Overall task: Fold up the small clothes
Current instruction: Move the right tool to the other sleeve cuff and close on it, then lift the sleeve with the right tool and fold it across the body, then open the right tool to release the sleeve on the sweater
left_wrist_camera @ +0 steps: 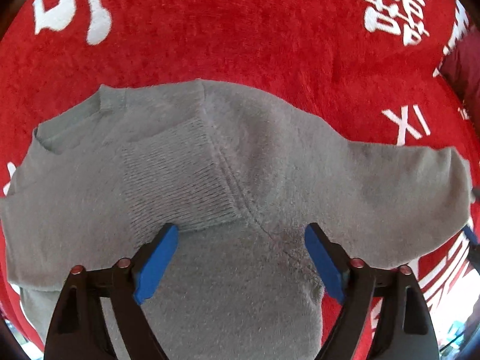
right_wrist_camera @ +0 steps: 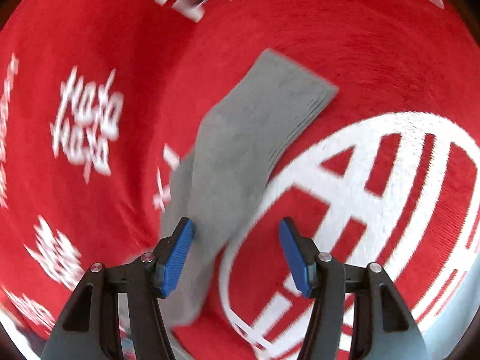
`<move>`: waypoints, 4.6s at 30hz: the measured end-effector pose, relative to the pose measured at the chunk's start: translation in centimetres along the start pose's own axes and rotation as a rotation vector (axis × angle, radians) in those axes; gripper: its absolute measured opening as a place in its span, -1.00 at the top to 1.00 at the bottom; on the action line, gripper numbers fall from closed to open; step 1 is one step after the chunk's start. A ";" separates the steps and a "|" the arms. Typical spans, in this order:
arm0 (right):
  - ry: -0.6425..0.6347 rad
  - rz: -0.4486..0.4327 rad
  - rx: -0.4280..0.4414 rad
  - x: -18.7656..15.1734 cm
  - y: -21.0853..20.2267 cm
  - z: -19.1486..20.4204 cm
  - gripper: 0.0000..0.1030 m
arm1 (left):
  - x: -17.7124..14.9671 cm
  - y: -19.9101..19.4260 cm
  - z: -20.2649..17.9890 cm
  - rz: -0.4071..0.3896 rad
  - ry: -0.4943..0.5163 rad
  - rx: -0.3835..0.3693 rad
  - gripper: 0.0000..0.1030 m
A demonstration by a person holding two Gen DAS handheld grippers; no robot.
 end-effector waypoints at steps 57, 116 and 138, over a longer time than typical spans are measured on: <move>-0.185 0.299 0.605 -3.2 5.2 12.7 0.82 | -0.4 -1.5 -4.3 -0.125 0.100 -0.054 -0.72; -1.552 0.660 0.117 -48.3 14.7 24.8 -0.18 | -15.2 -7.1 35.4 -0.131 -0.548 0.160 -0.72; -0.365 0.439 0.081 -22.1 14.4 11.8 0.87 | -8.7 -1.1 26.3 -0.010 -0.332 0.128 -0.72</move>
Point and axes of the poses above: each gripper's, at about its wrist camera, not at the fingertips, and y roughly the way its jaws point, z to its left, x to its top, the point moved 4 cm from there along y, roughly the way its jaws point, and after that the axes turned 3 degrees about x, right-handed, at the moved point
